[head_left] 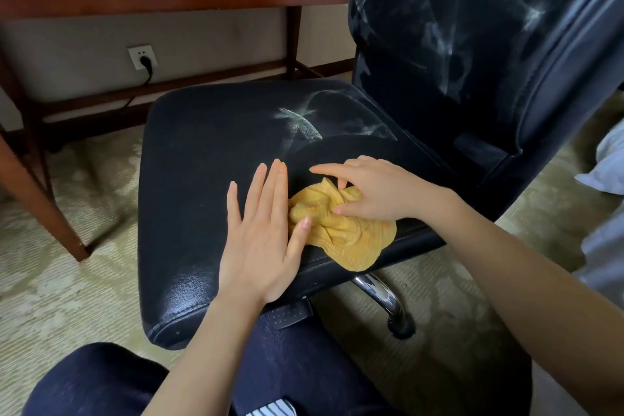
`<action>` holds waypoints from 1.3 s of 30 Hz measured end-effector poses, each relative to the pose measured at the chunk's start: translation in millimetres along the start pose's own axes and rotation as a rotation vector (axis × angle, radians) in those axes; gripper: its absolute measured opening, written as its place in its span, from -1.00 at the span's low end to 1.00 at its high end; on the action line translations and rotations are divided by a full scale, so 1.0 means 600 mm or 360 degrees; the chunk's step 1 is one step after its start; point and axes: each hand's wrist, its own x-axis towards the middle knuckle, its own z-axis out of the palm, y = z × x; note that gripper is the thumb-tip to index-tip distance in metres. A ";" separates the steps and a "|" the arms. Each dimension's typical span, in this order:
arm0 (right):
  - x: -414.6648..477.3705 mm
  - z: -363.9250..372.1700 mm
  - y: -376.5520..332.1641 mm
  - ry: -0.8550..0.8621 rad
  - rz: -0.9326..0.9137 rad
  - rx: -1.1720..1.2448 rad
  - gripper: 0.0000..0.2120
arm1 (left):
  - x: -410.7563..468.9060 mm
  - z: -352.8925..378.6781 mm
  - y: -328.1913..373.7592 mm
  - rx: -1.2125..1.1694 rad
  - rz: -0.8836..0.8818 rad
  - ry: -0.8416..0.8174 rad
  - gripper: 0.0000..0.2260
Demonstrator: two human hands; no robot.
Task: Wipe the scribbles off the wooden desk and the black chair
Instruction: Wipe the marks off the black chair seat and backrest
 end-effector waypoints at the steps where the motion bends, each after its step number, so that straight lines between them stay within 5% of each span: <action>1: 0.007 -0.002 0.002 -0.0064 0.0007 0.0031 -0.43 | 0.000 0.000 0.000 0.0002 0.0000 0.0002 -0.38; 5: 0.028 0.000 0.010 -0.0084 0.0040 0.0231 -0.69 | 0.000 0.000 0.002 0.0007 -0.0002 0.0006 -0.38; 12: 0.036 0.019 0.010 -0.0035 0.0186 0.0328 -0.84 | 0.001 -0.003 0.002 0.0043 -0.0003 0.0020 -0.39; 22: 0.036 -0.010 -0.013 -0.0158 0.0433 0.0539 -0.68 | 0.001 -0.006 0.004 0.0031 -0.0015 0.0016 -0.38; 26: 0.022 -0.046 -0.002 0.0243 0.0498 0.0723 -0.74 | -0.002 -0.006 0.003 0.0009 -0.0024 0.0027 -0.40; 32: -0.002 -0.142 0.068 0.1099 0.0507 0.0392 -0.84 | -0.001 -0.005 0.003 0.0019 -0.0034 0.0037 -0.40; 36: -0.007 -0.130 0.059 0.1100 0.0467 -0.0024 -0.93 | -0.001 -0.003 0.003 0.0053 -0.0039 0.0040 -0.40; 39: -0.005 -0.059 0.032 0.0843 0.0405 -0.0428 -0.83 | 0.000 -0.001 0.003 0.0076 -0.0033 0.0036 -0.40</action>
